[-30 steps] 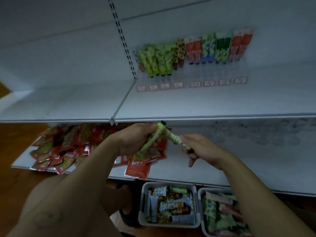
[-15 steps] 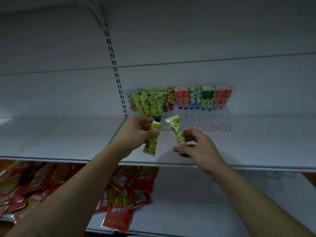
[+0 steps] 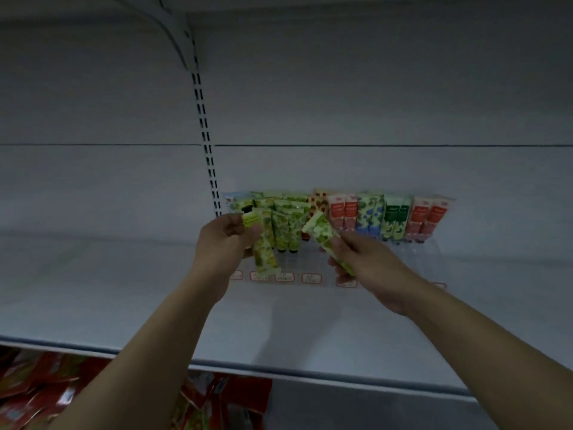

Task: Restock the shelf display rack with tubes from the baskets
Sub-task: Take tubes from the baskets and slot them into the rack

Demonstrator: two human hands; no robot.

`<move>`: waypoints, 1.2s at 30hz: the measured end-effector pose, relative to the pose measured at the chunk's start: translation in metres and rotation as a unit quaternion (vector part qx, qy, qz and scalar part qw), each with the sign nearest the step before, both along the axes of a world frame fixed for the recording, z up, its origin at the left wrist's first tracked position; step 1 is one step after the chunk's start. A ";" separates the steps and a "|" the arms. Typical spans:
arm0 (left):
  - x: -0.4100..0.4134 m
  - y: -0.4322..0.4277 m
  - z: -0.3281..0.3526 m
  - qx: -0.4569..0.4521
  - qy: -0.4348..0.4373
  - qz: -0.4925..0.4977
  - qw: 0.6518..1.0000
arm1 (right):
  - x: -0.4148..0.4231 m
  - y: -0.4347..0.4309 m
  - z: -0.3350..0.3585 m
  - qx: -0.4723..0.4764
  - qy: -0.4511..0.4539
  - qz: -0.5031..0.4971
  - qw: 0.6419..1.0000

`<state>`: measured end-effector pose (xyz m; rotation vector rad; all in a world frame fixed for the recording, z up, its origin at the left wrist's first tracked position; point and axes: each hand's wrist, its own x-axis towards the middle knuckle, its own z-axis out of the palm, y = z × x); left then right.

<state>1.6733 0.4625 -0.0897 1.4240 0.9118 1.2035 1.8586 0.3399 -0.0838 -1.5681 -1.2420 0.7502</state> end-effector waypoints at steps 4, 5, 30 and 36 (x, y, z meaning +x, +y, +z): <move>0.006 0.015 -0.003 0.046 0.042 0.025 0.998 | 0.005 0.029 -0.003 0.039 -0.013 -0.022 0.999; 0.008 0.019 -0.005 0.056 0.057 0.026 0.996 | 0.005 0.035 -0.005 0.037 -0.017 -0.019 0.999; -0.001 0.034 -0.006 0.180 0.153 0.025 0.971 | 0.004 0.080 -0.033 0.140 -0.083 -0.136 0.977; -0.016 0.041 -0.012 0.149 0.171 0.033 0.973 | 0.001 0.081 -0.027 0.177 -0.155 -0.134 0.963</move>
